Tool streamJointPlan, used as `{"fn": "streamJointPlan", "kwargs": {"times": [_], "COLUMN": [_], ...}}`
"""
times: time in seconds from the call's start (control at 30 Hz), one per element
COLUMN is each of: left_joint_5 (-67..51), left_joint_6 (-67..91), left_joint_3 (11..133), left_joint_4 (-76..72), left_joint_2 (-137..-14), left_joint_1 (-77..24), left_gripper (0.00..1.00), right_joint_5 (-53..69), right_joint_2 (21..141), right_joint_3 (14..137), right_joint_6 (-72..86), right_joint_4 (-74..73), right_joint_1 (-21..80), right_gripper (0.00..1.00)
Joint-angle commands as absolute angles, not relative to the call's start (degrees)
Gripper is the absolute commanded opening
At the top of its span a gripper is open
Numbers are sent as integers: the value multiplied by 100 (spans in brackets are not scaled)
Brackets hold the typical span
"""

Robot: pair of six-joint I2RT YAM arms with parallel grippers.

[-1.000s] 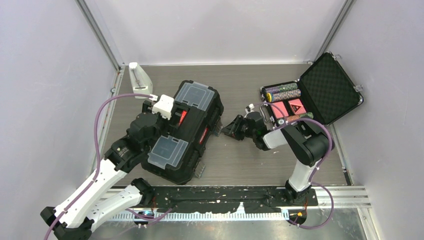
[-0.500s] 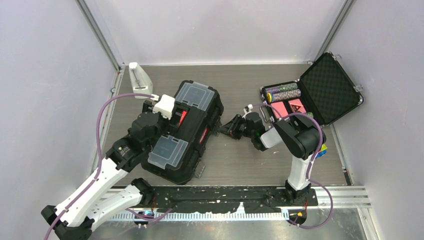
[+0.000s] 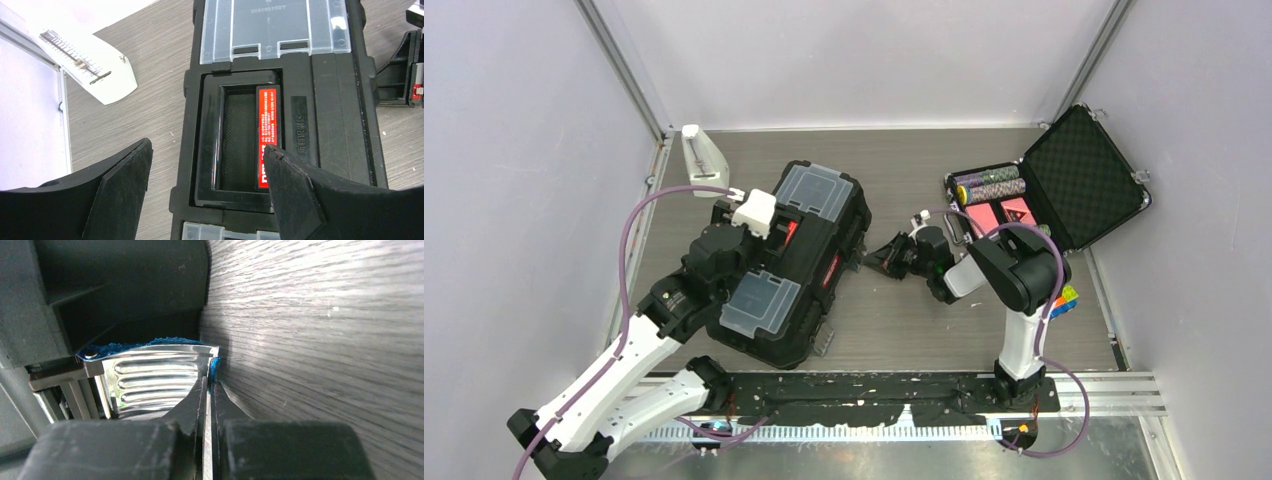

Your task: Pack the tool kit

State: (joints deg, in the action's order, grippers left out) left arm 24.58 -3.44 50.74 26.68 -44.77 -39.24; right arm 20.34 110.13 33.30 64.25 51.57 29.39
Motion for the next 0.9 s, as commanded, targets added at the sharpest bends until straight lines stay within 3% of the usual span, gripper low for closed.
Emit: {"fn": "streamJointPlan", "kwargs": {"times": [0.0, 0.5, 0.87], "left_joint_5": [2203, 3623, 2480], "left_joint_6": [-300, -1042, -1888], "left_joint_3": [5150, 6084, 5346], "left_joint_4": [2400, 2719, 1377], "left_joint_2": [-4471, -5595, -6497], "left_joint_1": [-3981, -6416, -7028], "left_gripper": [81, 82, 90], "right_joint_5": [2070, 2075, 2298], "right_joint_2": [10529, 8860, 8298], "right_joint_3": [3151, 3025, 3330], "right_joint_6": [6305, 5836, 5650], "right_joint_4": [5184, 3414, 2508], "right_joint_1": [2899, 2900, 2902], "right_gripper": [5, 5, 5]}}
